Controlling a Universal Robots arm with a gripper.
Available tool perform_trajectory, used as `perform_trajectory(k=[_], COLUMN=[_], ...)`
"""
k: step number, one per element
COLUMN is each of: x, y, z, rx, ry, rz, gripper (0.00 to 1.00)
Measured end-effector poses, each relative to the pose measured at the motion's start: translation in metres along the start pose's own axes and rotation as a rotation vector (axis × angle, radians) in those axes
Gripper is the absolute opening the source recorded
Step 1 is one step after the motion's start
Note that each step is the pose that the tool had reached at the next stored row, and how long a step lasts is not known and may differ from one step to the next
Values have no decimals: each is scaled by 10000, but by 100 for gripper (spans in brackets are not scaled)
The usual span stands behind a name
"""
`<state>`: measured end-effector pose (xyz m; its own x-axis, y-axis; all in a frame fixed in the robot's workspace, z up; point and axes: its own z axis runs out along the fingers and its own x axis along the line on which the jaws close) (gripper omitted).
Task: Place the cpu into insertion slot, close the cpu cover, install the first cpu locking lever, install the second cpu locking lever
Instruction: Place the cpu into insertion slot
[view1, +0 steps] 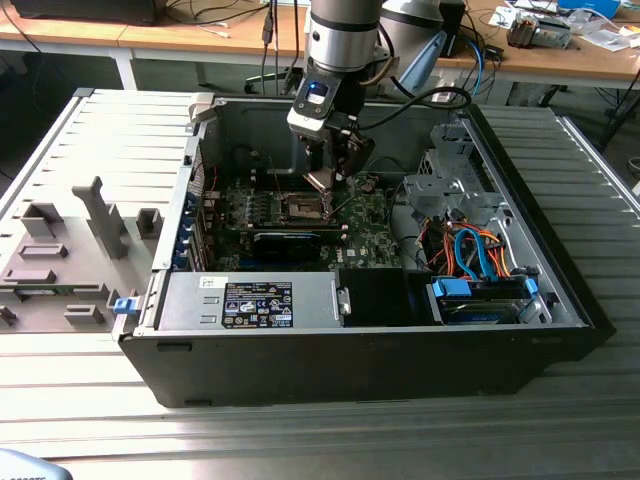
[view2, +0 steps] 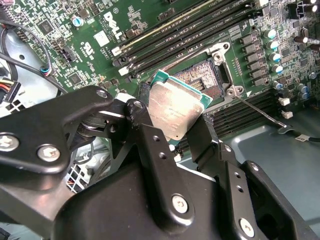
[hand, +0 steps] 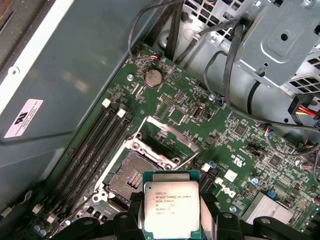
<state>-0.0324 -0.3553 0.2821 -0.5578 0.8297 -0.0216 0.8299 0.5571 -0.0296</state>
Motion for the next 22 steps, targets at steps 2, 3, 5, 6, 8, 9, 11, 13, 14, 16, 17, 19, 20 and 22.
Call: perform_trajectory(k=[2,3,5,6,8,9,11,13,14,16,17,19,20,22], x=[0,0,0,0,0,0,0,0,0,0,0,0,0,0], y=[0,0,0,0,0,0,0,0,0,0,0,0,0,0], z=[1,2,2,2,3,3,4,4,5,5,5,6,6,6], rx=[1,2,3,3,5,5,5,6,6,7,7,7,8,9], ry=[2,3,5,5,7,7,8,9,10,11,11,11,12,12], rz=[77,96,144,162,213,231,261,300,318,345,358,378,388,411], gripper=[54,54,54,54,54,54,54,54,54,54,54,54,54,54])
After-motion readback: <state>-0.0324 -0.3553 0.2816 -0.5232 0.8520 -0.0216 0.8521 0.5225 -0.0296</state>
